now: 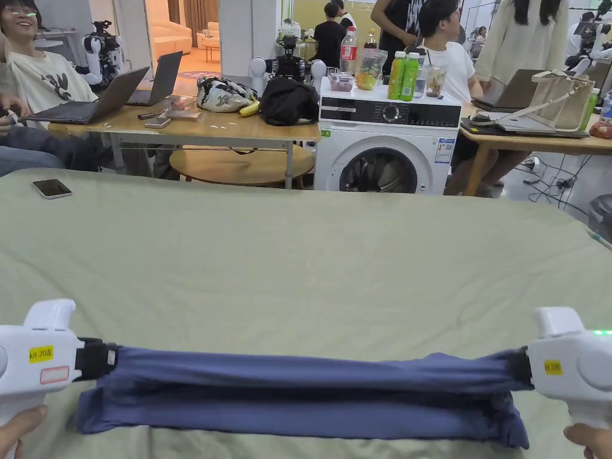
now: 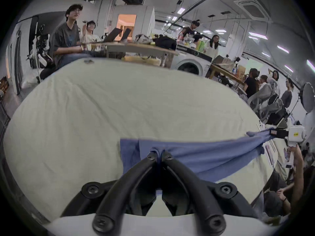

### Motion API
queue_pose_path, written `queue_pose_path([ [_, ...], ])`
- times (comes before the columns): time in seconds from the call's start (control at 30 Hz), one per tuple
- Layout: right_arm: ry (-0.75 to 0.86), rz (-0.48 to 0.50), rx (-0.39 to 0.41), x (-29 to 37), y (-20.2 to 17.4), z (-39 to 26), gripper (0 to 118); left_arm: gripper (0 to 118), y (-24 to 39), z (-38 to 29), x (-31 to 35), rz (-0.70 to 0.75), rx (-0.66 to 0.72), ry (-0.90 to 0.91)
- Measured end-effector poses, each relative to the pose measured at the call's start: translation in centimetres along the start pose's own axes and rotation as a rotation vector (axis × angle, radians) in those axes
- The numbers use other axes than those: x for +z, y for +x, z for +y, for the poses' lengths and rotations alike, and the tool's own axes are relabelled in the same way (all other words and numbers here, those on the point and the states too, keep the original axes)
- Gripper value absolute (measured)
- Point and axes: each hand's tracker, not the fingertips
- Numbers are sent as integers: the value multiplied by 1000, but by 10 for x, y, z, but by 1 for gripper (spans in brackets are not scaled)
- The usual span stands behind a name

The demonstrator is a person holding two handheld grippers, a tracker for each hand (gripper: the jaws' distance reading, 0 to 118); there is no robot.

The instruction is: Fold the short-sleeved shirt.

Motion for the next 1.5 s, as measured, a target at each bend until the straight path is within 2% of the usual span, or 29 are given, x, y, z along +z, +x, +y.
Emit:
queue_pose_path([
  [0.2, -135, -27, 40, -40, 0, -41, 0, 0, -5, -36, -28, 25, 3, -148],
  [0.3, -156, -22, 28, -53, -1, -50, 0, 0, -2, -43, -44, 58, -19, -190],
  [0.4, -134, -30, 29, -55, -6, -51, 0, 0, 6, -44, -47, 93, -68, -165],
  [0.53, -112, -56, 30, -52, -11, -45, 0, 1, 16, -37, -43, 120, -54, -141],
  [0.57, -104, -65, 37, -48, -13, -44, 3, 6, 18, -36, -40, 125, -50, -127],
  [0.6, -84, -88, 45, -43, -15, -41, 11, 16, 21, -33, -37, 133, -50, -98],
  [0.63, -44, -119, 38, -37, -17, -37, 31, 31, 24, -30, -32, 145, -54, -58],
  [0.67, -16, -126, 32, -32, -18, -34, 45, 37, 26, -27, -30, 144, -52, -28],
  [0.7, 17, -117, 17, -26, -20, -30, 52, 40, 29, -23, -26, 149, -48, 9],
  [0.77, 79, -127, -14, -15, -26, -21, 53, 44, 36, -16, -18, 144, -54, 100],
  [0.97, 356, -147, -93, 7, -57, -6, 53, 44, 62, -2, 3, 151, -75, 370],
  [1.03, 470, -79, -139, 12, -71, -5, 53, 44, 72, -2, 8, 159, -77, 459],
  [1.1, 547, -73, -137, 15, -85, -6, 52, 44, 80, -4, 14, 167, -76, 545],
  [1.17, 617, -103, -113, 17, -104, -7, 32, 32, 75, -3, 6, 185, -80, 613],
  [1.23, 669, -93, -84, 18, -122, -7, 0, 0, 82, -4, 6, 218, -113, 636],
  [1.3, 699, -95, -69, 18, -135, -8, 0, 0, 89, -7, 7, 257, -133, 638],
  [1.5, 691, -57, -79, 14, -163, -3, 0, 0, 84, -8, 11, 239, -142, 621],
])
